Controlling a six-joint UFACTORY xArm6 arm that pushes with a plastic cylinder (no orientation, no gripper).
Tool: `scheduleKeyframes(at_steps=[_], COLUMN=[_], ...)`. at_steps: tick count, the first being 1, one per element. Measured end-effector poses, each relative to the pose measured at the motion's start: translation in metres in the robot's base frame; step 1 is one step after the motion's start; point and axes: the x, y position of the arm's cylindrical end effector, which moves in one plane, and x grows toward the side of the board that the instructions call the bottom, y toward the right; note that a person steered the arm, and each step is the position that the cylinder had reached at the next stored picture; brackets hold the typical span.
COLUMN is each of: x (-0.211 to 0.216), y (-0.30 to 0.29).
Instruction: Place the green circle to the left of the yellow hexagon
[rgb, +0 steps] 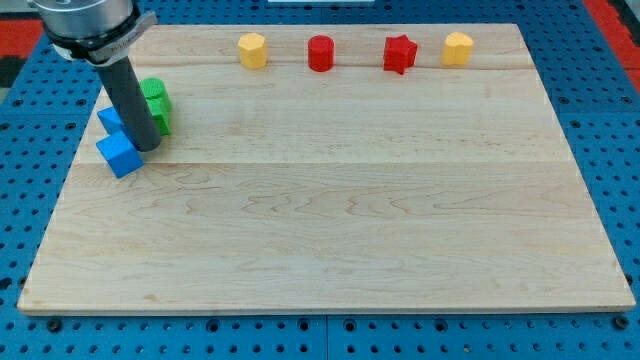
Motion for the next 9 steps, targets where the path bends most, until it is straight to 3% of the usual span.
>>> scheduleKeyframes(at_steps=[4, 6, 9], x=[-0.051, -0.056, -0.120], y=[-0.040, -0.007, -0.013])
